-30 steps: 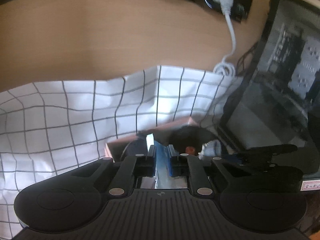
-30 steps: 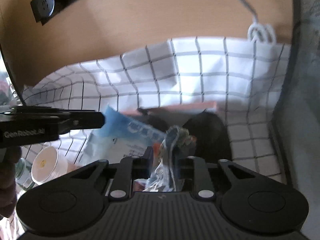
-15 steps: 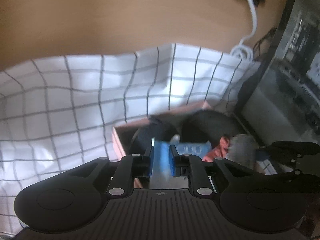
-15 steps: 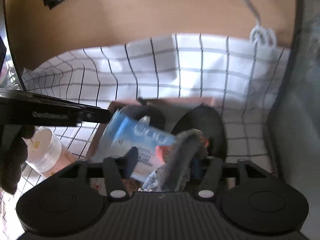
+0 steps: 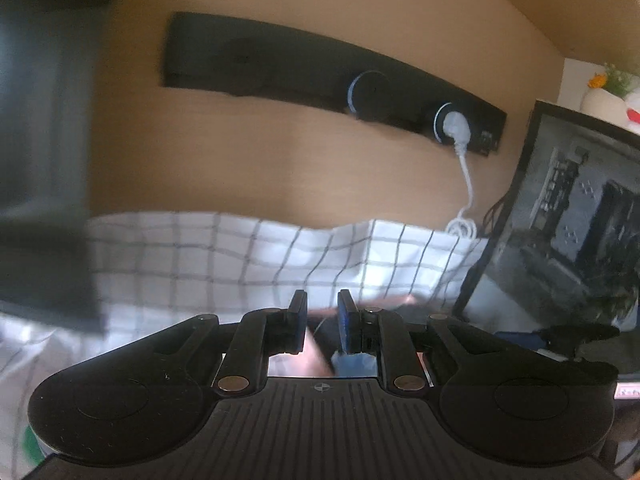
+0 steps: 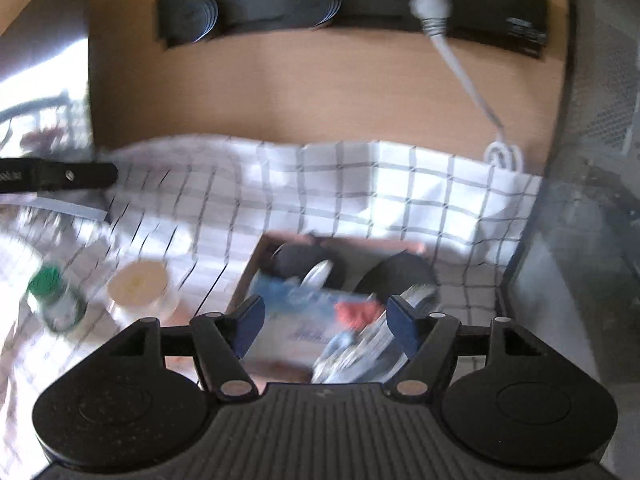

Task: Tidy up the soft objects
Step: 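Move the right tool to the clear plastic strip beside the flower-label jar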

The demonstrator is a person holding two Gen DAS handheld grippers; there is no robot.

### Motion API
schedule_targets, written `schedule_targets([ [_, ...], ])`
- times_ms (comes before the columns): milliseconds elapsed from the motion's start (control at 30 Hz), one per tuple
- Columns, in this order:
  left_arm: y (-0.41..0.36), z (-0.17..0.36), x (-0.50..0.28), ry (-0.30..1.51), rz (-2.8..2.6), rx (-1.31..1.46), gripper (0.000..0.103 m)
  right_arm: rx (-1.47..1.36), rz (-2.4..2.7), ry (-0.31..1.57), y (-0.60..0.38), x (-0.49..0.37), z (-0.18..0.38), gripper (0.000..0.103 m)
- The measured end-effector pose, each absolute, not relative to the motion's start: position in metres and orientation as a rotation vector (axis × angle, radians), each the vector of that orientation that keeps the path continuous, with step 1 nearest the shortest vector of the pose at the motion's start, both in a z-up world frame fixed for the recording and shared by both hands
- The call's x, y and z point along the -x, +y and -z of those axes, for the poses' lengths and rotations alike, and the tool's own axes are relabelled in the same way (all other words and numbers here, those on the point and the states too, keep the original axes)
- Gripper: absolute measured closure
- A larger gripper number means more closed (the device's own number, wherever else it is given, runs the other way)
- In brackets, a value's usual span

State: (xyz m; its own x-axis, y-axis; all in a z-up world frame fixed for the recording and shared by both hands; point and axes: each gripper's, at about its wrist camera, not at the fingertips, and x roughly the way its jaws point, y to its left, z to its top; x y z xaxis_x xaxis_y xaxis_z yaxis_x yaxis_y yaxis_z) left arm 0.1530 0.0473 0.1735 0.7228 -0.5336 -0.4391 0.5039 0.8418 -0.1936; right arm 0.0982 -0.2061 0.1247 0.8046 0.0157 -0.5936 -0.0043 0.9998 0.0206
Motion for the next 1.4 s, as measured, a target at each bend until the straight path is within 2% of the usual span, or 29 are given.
schedule_targets([
  [167,0.094,-0.142,-0.101,0.504,0.514,0.060,0.085,0.052,-0.086,0.708,-0.166,-0.077,-0.101,0.035],
  [433,0.171,-0.071,-0.067,0.739,0.316,0.141,0.085,0.181,-0.254,0.771,-0.076,-0.069,-0.072,0.036],
  [467,0.181,-0.068,-0.066,0.751,0.291,0.160,0.085,0.208,-0.269,0.763,-0.063,-0.071,-0.071,0.037],
  [533,0.198,-0.065,-0.065,0.758,0.258,0.192,0.085,0.254,-0.293,0.746,-0.037,-0.078,-0.068,0.048],
  [733,0.225,-0.062,-0.058,0.748,0.260,0.224,0.085,0.231,-0.302,0.761,0.008,-0.125,-0.050,0.060],
  [1033,0.249,-0.045,-0.055,0.767,0.280,0.280,0.085,0.212,-0.245,0.788,0.027,-0.157,-0.022,0.060],
  [1267,0.255,-0.048,-0.066,0.752,0.314,0.284,0.085,0.024,-0.412,0.834,-0.007,-0.146,-0.042,0.060],
  [1367,0.255,-0.045,-0.076,0.755,0.316,0.299,0.085,0.029,-0.323,0.833,-0.028,-0.135,-0.047,0.057],
  [1400,0.253,-0.043,-0.080,0.761,0.319,0.300,0.085,0.027,-0.292,0.842,-0.033,-0.133,-0.046,0.051],
])
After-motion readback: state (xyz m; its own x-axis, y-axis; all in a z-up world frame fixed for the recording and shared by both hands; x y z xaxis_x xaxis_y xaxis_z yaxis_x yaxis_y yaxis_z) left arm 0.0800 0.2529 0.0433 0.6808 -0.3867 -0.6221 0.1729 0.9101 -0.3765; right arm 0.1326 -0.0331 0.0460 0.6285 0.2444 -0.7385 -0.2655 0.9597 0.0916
